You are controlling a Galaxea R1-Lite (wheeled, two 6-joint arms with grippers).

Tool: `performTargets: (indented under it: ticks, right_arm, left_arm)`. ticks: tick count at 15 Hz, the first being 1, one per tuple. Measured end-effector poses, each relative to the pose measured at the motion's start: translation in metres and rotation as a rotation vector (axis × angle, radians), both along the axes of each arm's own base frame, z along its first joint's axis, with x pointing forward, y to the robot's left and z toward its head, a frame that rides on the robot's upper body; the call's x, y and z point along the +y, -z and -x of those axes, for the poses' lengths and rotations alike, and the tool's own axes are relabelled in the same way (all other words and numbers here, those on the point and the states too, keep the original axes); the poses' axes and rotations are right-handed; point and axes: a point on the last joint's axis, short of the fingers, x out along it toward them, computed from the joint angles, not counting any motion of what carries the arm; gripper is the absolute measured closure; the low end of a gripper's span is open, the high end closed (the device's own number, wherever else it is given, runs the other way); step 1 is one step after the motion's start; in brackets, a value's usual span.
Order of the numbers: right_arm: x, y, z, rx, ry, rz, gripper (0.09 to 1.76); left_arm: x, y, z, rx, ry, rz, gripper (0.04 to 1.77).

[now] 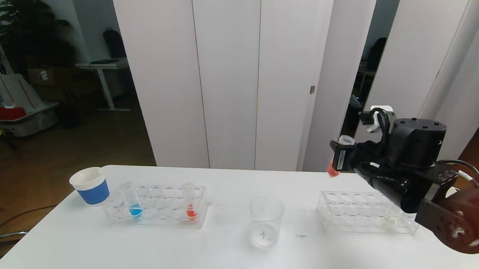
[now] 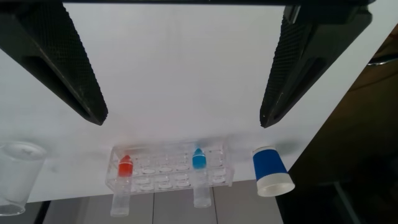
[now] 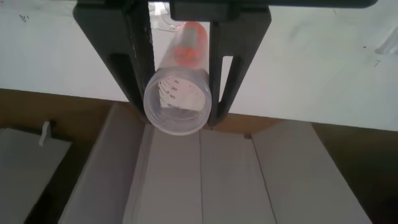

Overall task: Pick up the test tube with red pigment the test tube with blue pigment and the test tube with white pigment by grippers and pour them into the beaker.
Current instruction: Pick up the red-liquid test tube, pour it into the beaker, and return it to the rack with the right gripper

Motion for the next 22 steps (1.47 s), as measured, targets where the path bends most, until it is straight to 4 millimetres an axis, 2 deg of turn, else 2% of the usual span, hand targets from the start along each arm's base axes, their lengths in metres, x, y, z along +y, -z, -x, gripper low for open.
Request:
performTargets:
  ticks: [5, 9, 12, 17, 22]
  right_arm:
    - [0.001, -0.042, -0.022, 0.015, -0.202, -0.040, 1.28]
    - [0.005, -0.054, -0.038, 0.012, -0.337, -0.063, 1.28]
    - [0.011, -0.052, -0.043, 0.010, -0.445, -0.070, 1.28]
    - [0.020, -0.034, -0.053, -0.022, -0.499, 0.088, 1.28]
    - [0.043, -0.024, -0.053, -0.135, -0.559, 0.148, 1.28]
  left_arm:
    - [0.000, 0.000, 0.000, 0.000, 0.000, 0.000, 0.06]
    - [0.000, 0.000, 0.000, 0.000, 0.000, 0.000, 0.06]
    - [0.000, 0.000, 0.000, 0.000, 0.000, 0.000, 0.06]
    - [0.000, 0.000, 0.000, 0.000, 0.000, 0.000, 0.06]
    - [0.000, 0.000, 0.000, 0.000, 0.000, 0.000, 0.06]
